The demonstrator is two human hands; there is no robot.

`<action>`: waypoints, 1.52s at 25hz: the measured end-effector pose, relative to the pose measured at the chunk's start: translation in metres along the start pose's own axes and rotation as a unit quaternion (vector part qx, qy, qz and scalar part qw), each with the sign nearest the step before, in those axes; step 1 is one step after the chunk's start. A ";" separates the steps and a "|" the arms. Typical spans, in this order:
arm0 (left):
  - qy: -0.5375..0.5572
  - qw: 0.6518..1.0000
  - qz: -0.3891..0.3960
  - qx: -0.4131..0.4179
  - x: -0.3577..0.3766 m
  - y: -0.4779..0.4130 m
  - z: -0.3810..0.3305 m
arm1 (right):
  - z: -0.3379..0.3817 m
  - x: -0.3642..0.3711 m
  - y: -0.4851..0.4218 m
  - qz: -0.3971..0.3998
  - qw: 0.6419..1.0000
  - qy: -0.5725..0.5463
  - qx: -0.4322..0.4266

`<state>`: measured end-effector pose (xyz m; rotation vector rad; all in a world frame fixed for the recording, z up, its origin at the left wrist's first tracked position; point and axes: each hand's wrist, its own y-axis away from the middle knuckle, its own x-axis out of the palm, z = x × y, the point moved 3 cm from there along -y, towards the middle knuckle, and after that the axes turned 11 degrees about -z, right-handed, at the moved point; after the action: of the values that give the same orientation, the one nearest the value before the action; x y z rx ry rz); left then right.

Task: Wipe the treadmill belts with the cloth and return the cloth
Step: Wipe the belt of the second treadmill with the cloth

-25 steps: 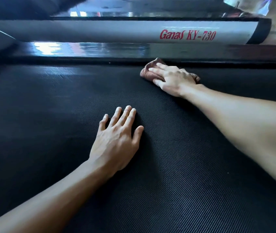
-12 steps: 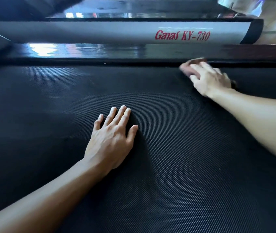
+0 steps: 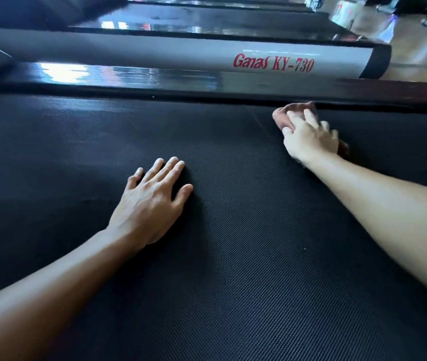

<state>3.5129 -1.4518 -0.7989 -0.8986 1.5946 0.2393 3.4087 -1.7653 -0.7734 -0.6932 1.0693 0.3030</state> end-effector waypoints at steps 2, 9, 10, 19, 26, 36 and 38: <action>0.006 1.000 -0.003 -0.009 0.000 0.000 0.000 | 0.003 -0.003 0.017 0.030 0.988 0.028 -0.146; -0.024 0.999 0.018 -0.027 -0.005 0.002 -0.007 | -0.031 -0.026 0.054 0.006 0.998 0.058 -0.016; -0.032 0.999 0.019 -0.039 -0.006 0.005 -0.013 | -0.028 -0.029 0.066 0.012 0.995 0.047 -0.089; -0.017 0.998 0.058 -0.030 0.002 0.089 -0.154 | -0.056 -0.081 0.150 0.030 0.994 0.026 -0.102; -0.043 0.998 0.045 -0.032 0.006 0.098 -0.163 | -0.071 -0.099 0.198 0.001 0.998 0.047 -0.042; 0.022 0.999 0.007 -0.025 -0.007 0.119 -0.161 | -0.083 -0.130 0.260 -0.036 0.993 0.023 -0.106; 0.019 1.000 0.008 -0.024 -0.009 0.122 -0.161 | -0.071 -0.136 0.293 -0.014 0.967 -0.025 -0.254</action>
<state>3.3109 -1.4634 -0.7900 -0.9330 1.6367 0.2736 3.1363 -1.5782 -0.7839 -1.1512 0.9361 0.5789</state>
